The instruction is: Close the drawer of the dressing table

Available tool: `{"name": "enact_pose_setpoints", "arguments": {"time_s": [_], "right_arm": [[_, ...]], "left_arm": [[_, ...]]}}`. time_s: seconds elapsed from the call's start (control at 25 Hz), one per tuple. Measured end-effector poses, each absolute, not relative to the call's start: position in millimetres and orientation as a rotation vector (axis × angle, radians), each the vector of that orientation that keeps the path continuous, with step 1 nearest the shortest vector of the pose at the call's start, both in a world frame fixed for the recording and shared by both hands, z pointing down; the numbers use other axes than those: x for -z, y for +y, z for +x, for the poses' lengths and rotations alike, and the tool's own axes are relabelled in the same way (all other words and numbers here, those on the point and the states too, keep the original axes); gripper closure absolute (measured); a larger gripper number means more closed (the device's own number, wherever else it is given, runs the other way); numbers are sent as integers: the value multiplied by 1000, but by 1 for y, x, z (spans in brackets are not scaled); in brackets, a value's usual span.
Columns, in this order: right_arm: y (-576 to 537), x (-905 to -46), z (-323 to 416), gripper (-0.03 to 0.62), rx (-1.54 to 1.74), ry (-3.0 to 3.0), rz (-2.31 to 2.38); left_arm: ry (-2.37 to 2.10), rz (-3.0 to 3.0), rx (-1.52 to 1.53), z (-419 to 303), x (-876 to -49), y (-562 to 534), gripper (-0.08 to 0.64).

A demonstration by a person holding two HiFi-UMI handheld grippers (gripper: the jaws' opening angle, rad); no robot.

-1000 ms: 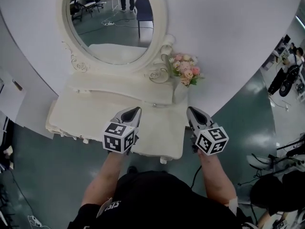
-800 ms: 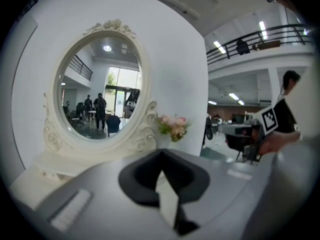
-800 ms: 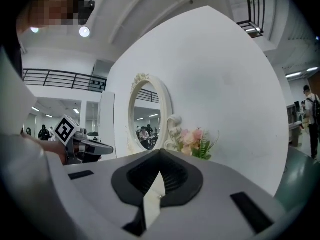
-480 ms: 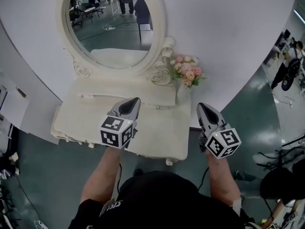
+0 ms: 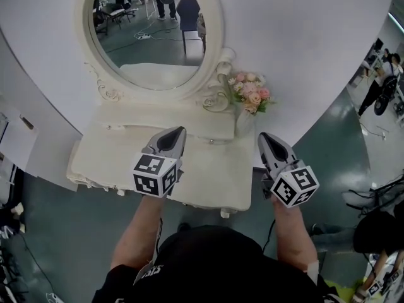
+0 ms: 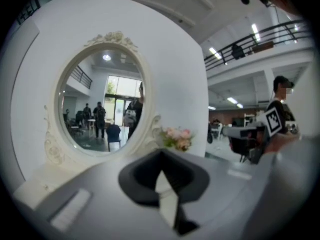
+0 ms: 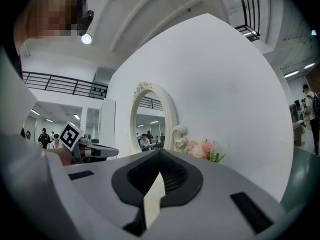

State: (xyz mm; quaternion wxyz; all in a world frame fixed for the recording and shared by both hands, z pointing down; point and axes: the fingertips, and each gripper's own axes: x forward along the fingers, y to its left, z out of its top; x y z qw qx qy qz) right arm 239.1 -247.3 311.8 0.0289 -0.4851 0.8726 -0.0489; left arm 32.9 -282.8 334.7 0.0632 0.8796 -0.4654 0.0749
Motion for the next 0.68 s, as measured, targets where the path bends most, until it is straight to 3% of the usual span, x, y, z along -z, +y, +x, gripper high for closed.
{"name": "enact_pose_setpoints", "arguments": {"time_s": [0.68], "right_arm": [[-242, -320, 225, 600, 173, 2703, -1506]], "left_arm": [[-1393, 2653, -228, 26, -345, -277, 552]]}}
